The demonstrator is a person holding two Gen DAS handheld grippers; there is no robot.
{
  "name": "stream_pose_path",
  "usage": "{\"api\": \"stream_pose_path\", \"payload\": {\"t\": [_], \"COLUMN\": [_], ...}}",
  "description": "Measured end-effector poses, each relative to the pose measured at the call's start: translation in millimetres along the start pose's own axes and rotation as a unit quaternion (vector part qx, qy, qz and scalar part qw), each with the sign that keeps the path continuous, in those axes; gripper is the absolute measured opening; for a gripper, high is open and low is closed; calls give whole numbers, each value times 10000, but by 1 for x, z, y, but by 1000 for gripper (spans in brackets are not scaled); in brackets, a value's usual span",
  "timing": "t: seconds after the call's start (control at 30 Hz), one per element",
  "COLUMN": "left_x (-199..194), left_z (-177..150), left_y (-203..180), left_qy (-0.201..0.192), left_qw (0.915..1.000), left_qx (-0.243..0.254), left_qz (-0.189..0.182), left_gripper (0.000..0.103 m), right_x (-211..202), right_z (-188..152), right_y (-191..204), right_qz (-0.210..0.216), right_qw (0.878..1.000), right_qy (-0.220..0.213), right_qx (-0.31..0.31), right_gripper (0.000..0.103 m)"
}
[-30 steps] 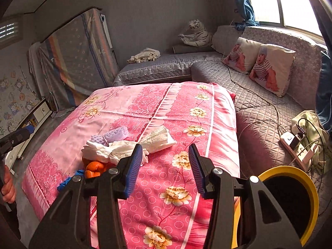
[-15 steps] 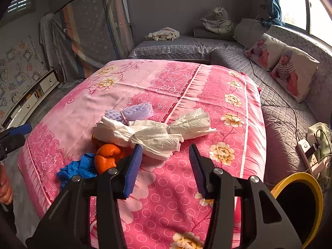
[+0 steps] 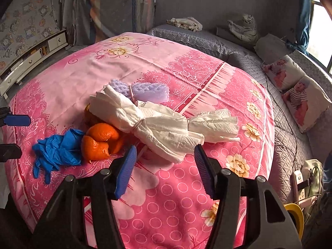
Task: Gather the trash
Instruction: 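Grasp the white plastic gloves with the right tool while the left tool grasps the blue glove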
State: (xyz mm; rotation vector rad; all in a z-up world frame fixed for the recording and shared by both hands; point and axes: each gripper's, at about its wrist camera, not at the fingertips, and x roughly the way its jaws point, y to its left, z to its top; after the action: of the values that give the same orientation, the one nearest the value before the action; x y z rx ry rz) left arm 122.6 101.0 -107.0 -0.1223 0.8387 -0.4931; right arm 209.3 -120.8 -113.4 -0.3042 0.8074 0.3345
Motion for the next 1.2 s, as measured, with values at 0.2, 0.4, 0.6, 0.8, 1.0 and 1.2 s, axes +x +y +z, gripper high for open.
{"api": "stream_pose_path", "payload": {"t": [0.2,0.4,0.6,0.8,1.0,1.2], "left_x": [20,37,50,61,60,55], "left_z": [-4,-4,-1,-5,-6,-7], "left_y": [0,1,0,-3,0,-1], "left_qy": [265,457,516,645,646,647], "left_qw": [9996,9989,9987,9978,9977,9976], "left_qx": [-5,-39,-24,96,51,102], "left_qz": [-42,-58,1,112,179,207], "left_gripper": [75,75,75,62,41,31], "right_x": [21,40,54,61,59,46], "right_z": [1,5,7,7,6,7], "right_y": [2,2,3,1,0,-8], "right_qz": [-106,-120,-136,-110,22,109], "right_qw": [9992,9987,9984,9985,9991,9997], "right_qy": [118,233,297,364,352,212], "right_qx": [-354,-435,-465,-382,-242,53], "right_gripper": [57,56,55,41,26,20]}}
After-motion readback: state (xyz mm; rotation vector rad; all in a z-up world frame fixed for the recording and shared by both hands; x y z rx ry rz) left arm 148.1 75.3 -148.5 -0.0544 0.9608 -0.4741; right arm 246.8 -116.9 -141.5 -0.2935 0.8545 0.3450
